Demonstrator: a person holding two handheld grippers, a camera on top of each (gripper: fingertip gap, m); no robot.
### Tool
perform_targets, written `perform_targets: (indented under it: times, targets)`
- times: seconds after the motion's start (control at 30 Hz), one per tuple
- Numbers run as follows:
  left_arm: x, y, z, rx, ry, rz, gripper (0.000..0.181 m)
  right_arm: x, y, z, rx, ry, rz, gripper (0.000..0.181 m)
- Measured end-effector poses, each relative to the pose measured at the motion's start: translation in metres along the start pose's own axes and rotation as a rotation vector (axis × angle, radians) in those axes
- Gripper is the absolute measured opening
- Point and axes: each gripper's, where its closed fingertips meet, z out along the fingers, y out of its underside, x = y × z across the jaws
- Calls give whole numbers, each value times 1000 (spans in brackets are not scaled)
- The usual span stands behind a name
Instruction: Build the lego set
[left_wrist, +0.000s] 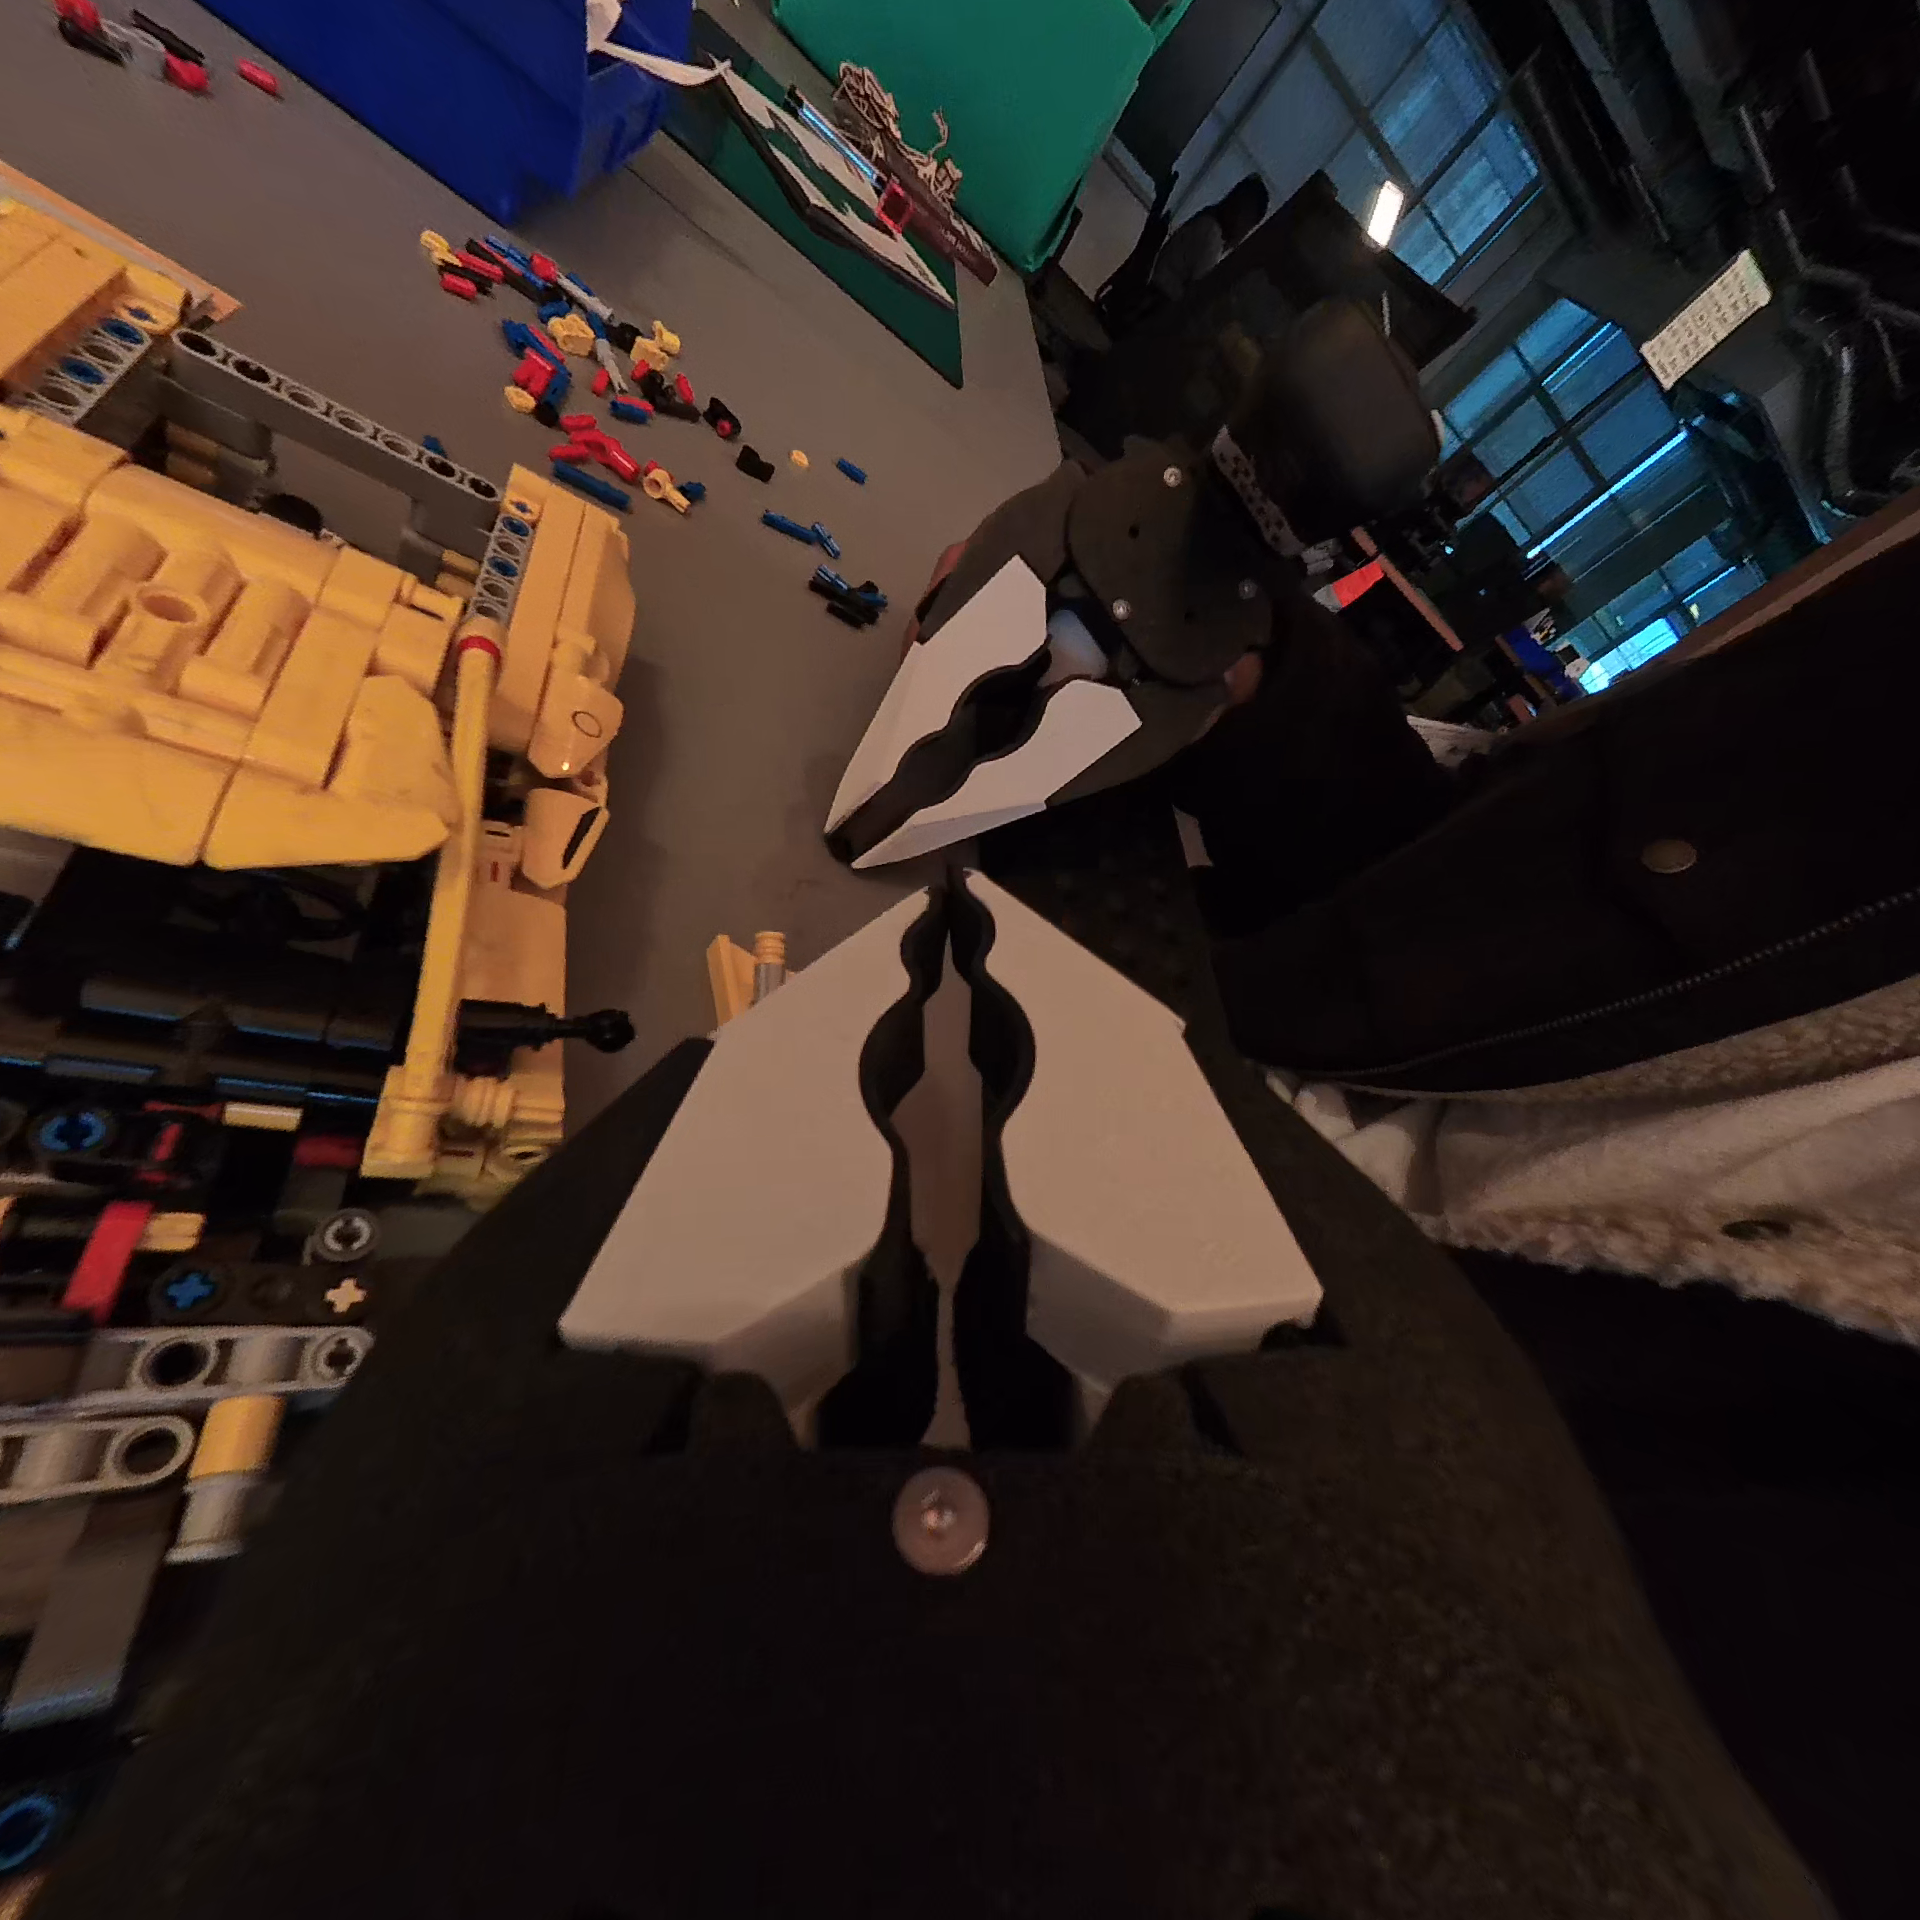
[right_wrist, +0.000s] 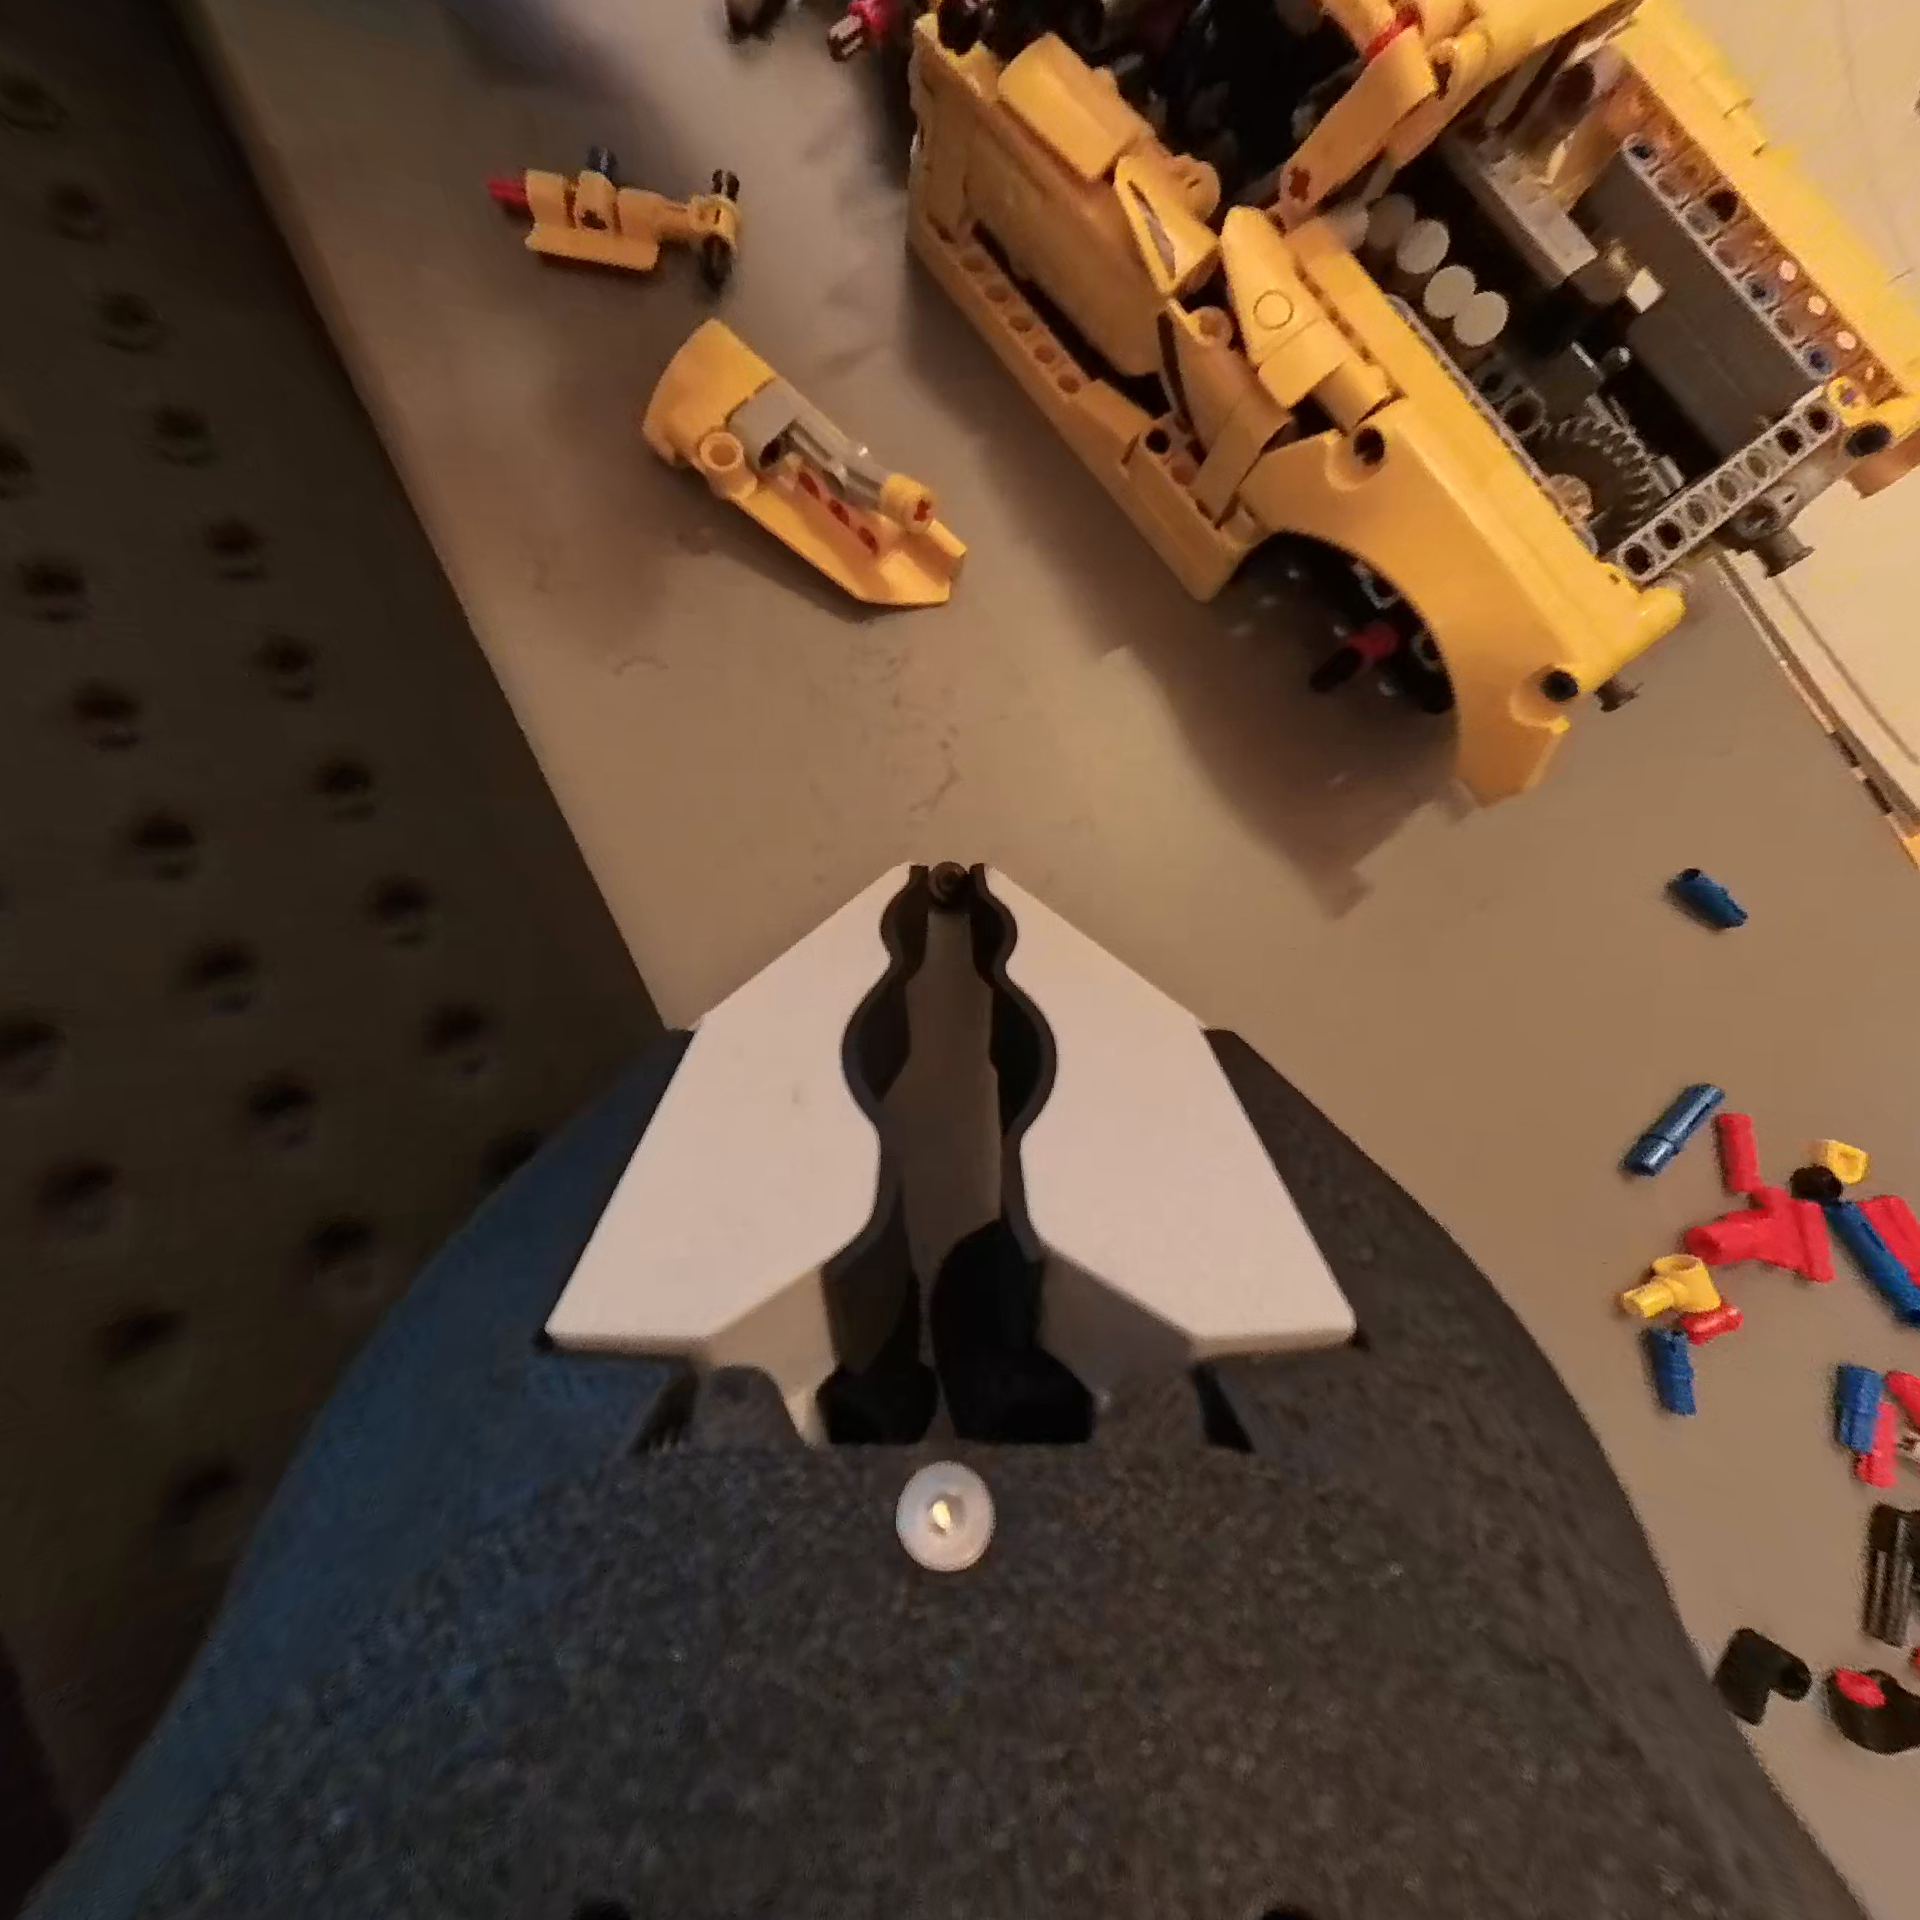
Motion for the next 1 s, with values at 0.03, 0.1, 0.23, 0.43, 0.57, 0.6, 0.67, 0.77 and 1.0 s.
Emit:
perform_targets:
  times: [0.03,0.1,0.23,0.43,0.57,0.6,0.67,0.77,1.0]
  targets:
    - [0,1,0,-8,-8,10,0,0,0,0,2,-7,5,9]
    - [1,3,1,-18,-10,21,0,-1,-2,-4,25,-24,22,16]
    - [0,1,-1,-10,-5,3,0,15,-4,-35,109,-17,89,21]
    - [-1,2,0,-18,-22,12,0,133,86,-109,-13,352,254,20]
    - [-1,4,1,-26,-29,17,0,168,124,-108,-25,362,373,27]
    - [-1,4,2,-28,-28,16,0,174,128,-106,-25,365,361,27]
    - [-2,5,3,-30,-26,11,0,175,128,-99,2,318,353,27]
    - [-3,6,3,-33,-18,-1,0,173,129,-87,-12,243,366,29]
    - [0,6,5,-33,-3,-10,0,167,97,-93,58,264,249,14]
